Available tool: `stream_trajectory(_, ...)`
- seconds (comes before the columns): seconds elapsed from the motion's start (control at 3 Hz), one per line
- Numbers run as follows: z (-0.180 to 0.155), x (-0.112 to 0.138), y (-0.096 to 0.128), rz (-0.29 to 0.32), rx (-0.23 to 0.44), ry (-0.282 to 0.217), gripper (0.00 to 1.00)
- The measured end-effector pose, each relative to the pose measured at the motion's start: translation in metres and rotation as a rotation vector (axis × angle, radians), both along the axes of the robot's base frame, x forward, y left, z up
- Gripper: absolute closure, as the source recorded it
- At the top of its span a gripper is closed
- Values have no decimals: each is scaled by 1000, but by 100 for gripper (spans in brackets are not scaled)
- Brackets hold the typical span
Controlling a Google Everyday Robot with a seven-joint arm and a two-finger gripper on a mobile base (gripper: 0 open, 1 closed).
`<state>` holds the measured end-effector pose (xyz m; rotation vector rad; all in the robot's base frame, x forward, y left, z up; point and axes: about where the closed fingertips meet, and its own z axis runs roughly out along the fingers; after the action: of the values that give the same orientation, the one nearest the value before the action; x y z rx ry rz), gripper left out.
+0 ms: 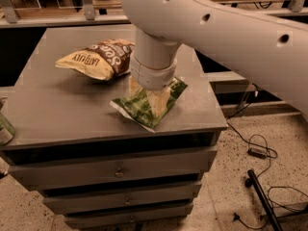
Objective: Pick green jalapeno chip bag
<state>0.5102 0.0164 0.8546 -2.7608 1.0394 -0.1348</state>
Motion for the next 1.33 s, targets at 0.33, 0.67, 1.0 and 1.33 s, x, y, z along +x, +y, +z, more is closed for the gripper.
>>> stream_trajectory(0.33, 16, -4, -6, -33, 34, -36, 100)
stream_trajectory(0.67, 50, -13, -17, -71, 37, -81, 100)
stream_trajectory(1.0, 50, -13, -17, -71, 37, -81, 100)
stream_trajectory(1.33, 65, -8, -12, -66, 24, -157, 100)
